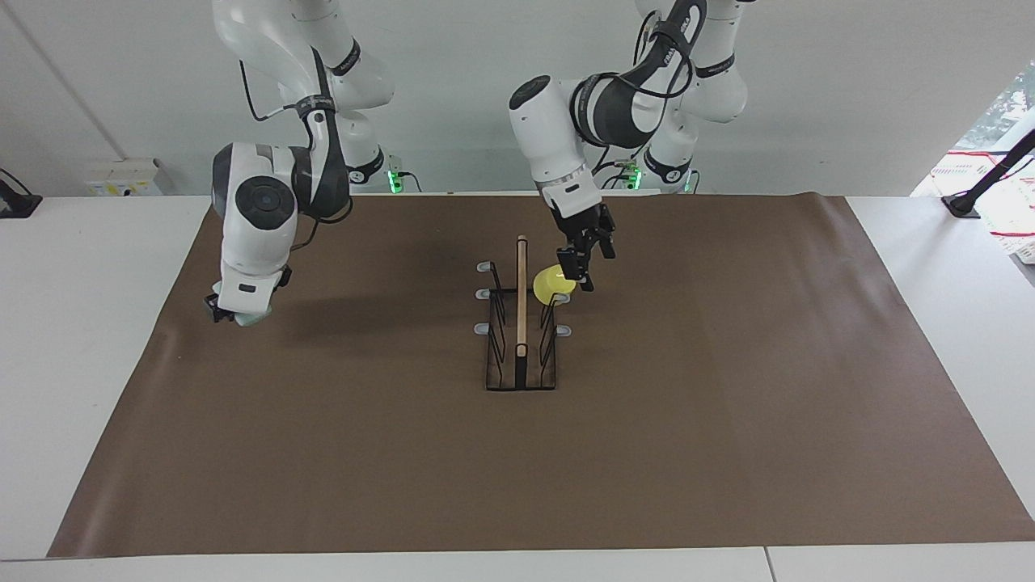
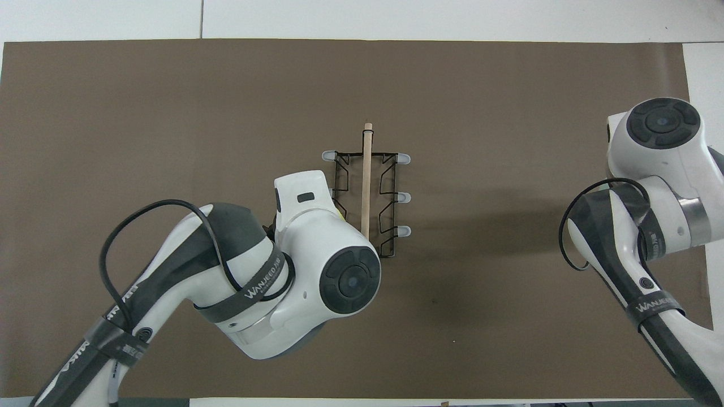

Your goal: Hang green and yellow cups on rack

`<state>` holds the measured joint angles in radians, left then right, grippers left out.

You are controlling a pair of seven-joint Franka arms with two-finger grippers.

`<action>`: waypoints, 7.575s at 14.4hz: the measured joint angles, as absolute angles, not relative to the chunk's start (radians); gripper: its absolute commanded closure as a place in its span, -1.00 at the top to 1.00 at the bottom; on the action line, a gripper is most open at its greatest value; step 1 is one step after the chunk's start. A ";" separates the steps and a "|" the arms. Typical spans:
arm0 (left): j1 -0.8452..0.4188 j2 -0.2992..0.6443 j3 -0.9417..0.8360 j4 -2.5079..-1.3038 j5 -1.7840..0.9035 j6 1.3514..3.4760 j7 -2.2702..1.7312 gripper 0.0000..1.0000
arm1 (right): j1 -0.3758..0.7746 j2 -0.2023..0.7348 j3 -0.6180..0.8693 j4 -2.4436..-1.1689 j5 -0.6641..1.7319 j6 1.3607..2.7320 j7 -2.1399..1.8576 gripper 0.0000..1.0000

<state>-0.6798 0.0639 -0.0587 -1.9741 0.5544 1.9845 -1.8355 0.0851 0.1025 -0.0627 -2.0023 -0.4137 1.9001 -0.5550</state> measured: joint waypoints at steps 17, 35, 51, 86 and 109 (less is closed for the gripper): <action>-0.012 -0.056 -0.039 -1.876 -0.034 1.876 -0.186 1.00 | 0.086 -0.064 -0.051 -2.027 0.977 1.825 -0.861 -1.00; 0.036 -0.040 -0.058 -1.682 -0.021 1.606 -0.042 1.00 | 0.355 -0.055 -0.045 -2.485 2.075 2.079 -2.037 -1.00; 0.043 -0.040 -0.055 -1.682 -0.018 1.600 -0.037 1.00 | 0.426 0.058 -0.043 -2.517 2.146 2.084 -2.253 -1.00; 0.043 -0.040 -0.055 -1.682 -0.018 1.600 -0.037 1.00 | -0.035 -0.028 -0.037 -1.665 0.119 1.547 -0.617 1.00; 0.043 -0.040 -0.055 -1.682 -0.018 1.600 -0.037 1.00 | 0.059 0.018 -0.142 -1.541 0.002 1.388 -0.107 1.00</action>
